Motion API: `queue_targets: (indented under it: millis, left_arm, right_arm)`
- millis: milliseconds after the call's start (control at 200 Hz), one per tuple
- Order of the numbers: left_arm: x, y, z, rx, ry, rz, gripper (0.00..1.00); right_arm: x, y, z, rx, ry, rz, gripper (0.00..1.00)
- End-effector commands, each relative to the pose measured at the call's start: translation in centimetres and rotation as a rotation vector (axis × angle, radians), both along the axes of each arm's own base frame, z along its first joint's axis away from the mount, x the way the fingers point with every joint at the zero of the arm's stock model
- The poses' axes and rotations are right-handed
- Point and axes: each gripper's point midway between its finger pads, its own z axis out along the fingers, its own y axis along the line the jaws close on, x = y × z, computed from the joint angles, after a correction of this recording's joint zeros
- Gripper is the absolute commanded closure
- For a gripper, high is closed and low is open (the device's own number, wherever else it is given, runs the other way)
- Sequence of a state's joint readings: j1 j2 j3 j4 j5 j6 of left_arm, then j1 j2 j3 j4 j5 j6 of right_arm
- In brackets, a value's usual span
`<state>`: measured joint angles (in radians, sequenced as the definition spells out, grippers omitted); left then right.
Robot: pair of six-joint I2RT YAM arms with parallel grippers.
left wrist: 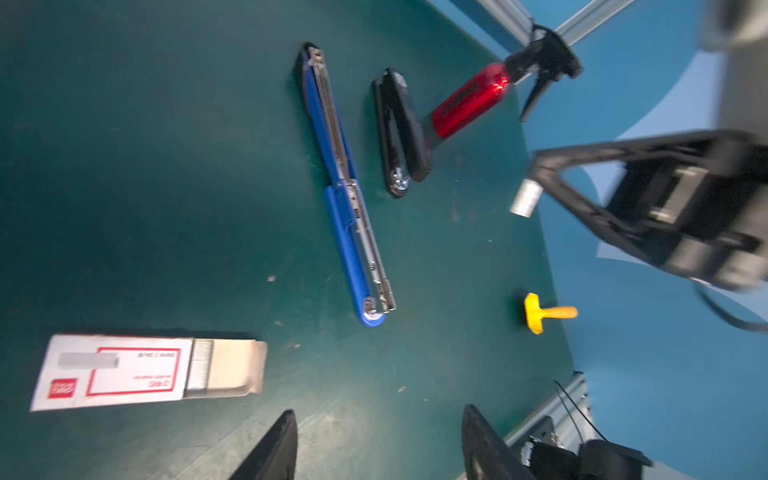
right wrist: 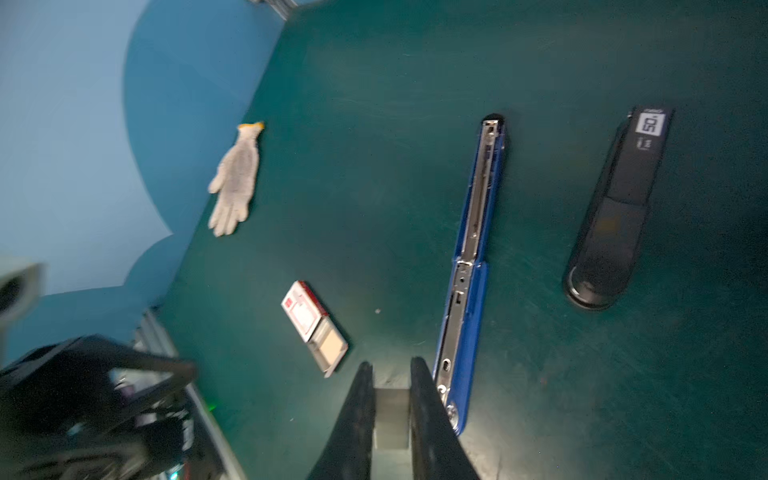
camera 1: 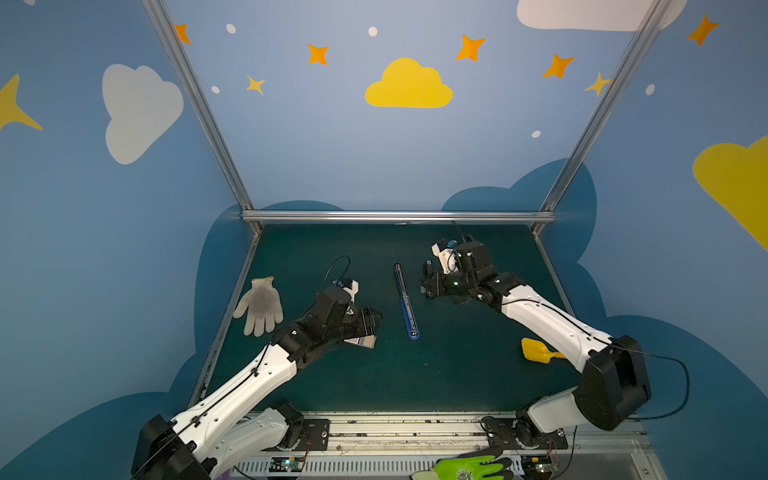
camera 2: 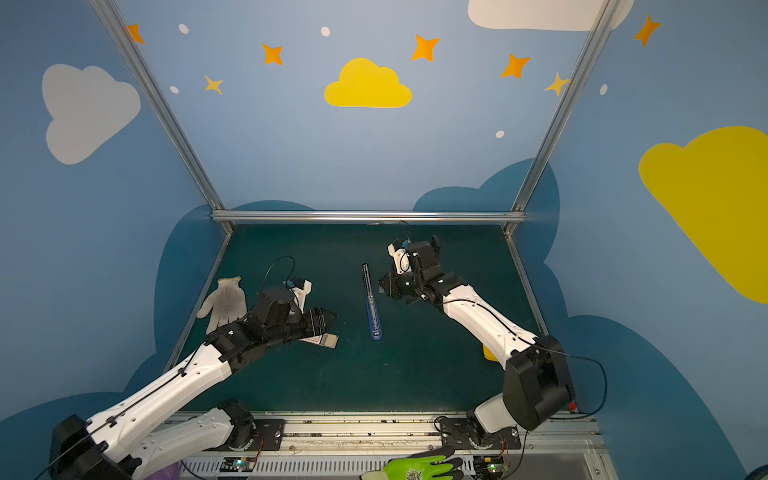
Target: Load the staples into the stapler
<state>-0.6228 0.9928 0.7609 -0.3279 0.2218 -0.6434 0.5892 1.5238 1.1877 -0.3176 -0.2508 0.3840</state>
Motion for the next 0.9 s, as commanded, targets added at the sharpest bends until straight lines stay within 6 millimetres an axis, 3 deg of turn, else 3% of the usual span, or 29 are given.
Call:
queue_targets:
  millis: [0,270,511,896]
  left_arm:
    - [0.0,-0.8,1.1,-0.04,-0.02,-0.036,0.38]
    - [0.0,-2.8,1.0,-0.053,0.014,-0.137,0.38]
    - [0.1,-2.8,0.2,-0.041,0.036,-0.129,0.38]
    - [0.2,-2.5,-1.1,-0.015,0.07,-0.111,0.38]
  right_arm:
    - [1.1,-0.8,-1.8,-0.182,-0.01,-0.091,0.83]
    - [2.4,0.6,-5.2,-0.328,0.099,-0.159,0.83]
    - [3.2,2.3,-8.2,-0.428,0.184,-0.186,0.84]
    - [3.7,4.4,-10.7,-0.437,0.197,-0.169,0.83]
